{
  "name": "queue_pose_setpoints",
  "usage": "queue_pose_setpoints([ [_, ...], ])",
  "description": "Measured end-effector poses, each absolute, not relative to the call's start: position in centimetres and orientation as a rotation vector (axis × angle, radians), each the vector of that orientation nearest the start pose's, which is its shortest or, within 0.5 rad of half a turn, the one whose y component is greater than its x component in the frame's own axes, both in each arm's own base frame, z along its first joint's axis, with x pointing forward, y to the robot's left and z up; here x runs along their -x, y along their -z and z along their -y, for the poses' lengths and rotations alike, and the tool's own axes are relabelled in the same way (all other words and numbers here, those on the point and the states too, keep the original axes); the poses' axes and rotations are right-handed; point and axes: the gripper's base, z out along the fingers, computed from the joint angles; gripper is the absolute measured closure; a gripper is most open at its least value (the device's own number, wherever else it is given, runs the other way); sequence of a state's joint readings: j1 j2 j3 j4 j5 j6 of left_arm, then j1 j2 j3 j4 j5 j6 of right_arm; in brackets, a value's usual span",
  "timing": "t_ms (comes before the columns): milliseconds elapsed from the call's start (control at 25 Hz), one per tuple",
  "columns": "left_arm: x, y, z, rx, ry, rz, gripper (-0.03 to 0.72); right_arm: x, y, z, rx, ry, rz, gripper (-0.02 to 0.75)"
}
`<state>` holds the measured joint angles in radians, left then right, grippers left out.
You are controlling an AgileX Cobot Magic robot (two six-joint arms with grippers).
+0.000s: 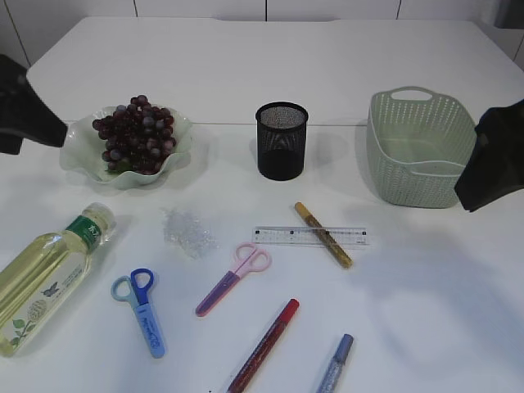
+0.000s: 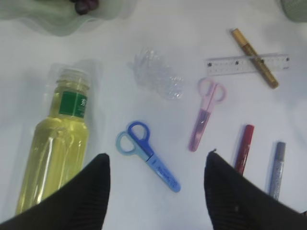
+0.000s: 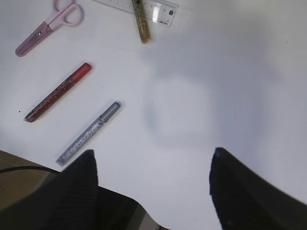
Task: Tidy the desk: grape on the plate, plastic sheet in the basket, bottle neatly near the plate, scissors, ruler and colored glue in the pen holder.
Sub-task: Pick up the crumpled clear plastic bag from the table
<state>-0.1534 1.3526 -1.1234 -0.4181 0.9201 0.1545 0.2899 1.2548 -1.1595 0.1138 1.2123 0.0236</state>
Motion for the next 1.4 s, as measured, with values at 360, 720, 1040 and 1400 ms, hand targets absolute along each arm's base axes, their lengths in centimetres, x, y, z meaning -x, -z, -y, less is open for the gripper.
queue_pose_setpoints([
  [360, -29.3, -28.4, 13.3, -0.200, 0.544, -2.539, 0.237, -21.9, -33.8, -7.5, 0.342, -0.238, -2.783, 0.174],
  [720, -34.0, -22.1, 16.7, -0.154, 0.510, -2.701, 0.240, -21.9, -33.8, -7.5, 0.342, -0.238, -2.783, 0.175],
  [1040, -35.6, -18.4, 17.1, -0.143, 0.448, -2.776, 0.242, -21.9, -33.8, -7.5, 0.340, -0.238, -2.783, 0.176],
  [1400, -36.1, -16.1, 17.2, -0.153, 0.406, -2.802, 0.246, -21.9, -33.8, -7.5, 0.340, -0.238, -2.783, 0.175],
])
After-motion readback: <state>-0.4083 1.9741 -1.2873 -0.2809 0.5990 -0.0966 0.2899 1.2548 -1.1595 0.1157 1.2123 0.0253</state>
